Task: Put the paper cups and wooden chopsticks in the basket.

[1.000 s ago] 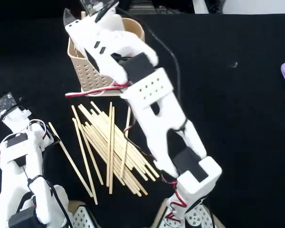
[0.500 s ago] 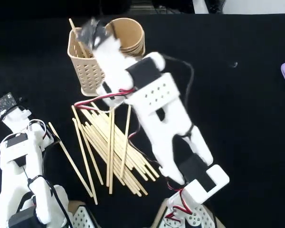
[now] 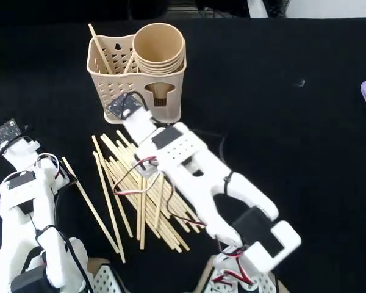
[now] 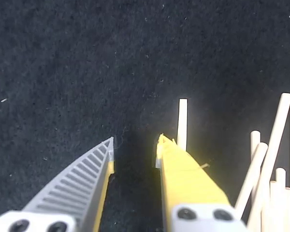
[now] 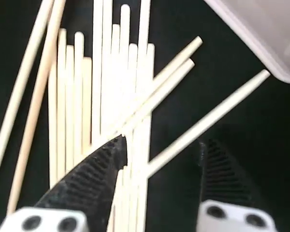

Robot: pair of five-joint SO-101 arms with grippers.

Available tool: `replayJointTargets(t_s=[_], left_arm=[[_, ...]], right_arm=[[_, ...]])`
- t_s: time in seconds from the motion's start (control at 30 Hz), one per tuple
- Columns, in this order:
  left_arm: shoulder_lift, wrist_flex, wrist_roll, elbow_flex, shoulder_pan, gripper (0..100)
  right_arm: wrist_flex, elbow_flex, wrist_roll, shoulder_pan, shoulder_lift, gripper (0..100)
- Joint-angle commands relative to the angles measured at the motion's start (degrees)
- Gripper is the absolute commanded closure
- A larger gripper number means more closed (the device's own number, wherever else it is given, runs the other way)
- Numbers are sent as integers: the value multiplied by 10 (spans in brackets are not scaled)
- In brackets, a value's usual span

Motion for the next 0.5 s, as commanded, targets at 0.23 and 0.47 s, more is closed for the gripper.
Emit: replayJointTargets(t_s=[0.23, 0.47], left_arm=[[-18, -9, -2, -10, 4, 855], [-18, -9, -2, -10, 5, 855]], right_arm=[[-91, 6, -45, -42, 58, 747], [-72, -5, -73, -40, 93, 747]])
